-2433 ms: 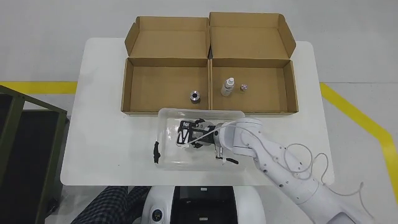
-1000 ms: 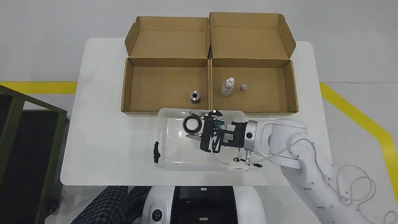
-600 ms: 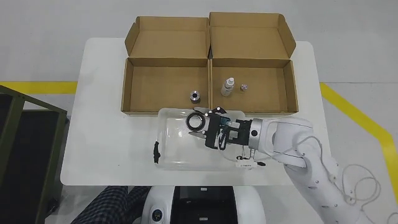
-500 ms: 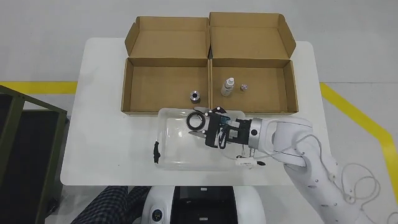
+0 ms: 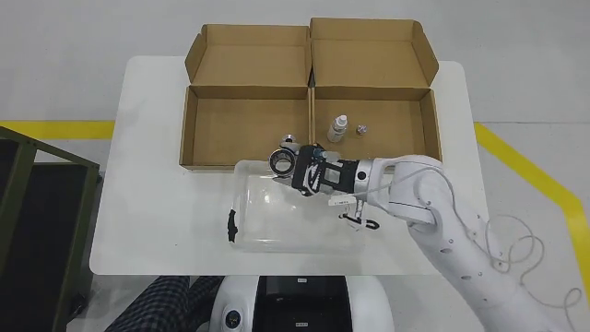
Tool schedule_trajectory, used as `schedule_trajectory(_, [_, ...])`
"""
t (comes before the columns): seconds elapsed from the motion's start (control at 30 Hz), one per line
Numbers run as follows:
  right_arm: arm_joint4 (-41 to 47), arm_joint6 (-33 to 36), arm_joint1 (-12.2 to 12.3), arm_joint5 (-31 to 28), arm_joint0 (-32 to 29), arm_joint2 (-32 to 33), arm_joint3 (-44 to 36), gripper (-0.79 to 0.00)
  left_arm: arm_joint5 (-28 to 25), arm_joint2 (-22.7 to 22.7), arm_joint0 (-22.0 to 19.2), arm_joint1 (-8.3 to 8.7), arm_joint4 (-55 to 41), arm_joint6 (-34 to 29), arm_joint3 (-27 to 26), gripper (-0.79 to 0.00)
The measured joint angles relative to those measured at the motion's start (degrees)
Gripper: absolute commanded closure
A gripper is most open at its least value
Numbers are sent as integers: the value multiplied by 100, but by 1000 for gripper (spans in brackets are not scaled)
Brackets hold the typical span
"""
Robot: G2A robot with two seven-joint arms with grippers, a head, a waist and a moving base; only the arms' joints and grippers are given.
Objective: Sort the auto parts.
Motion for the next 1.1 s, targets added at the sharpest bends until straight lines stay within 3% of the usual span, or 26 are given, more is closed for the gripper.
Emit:
schedule_trajectory(0.47, [207, 111, -337, 990, 1150, -689, 1101, 0, 0, 0, 0, 0, 0, 0, 0, -785])
schedule_trajectory(0.77, [687, -193, -629, 1147, 1856, -1127, 2312, 0, 0, 0, 0, 0, 0, 0, 0, -785])
schedule_trajectory(1.1, [617, -349, -926, 1656, 2273, -1536, 3364, 0, 0, 0, 0, 0, 0, 0, 0, -785])
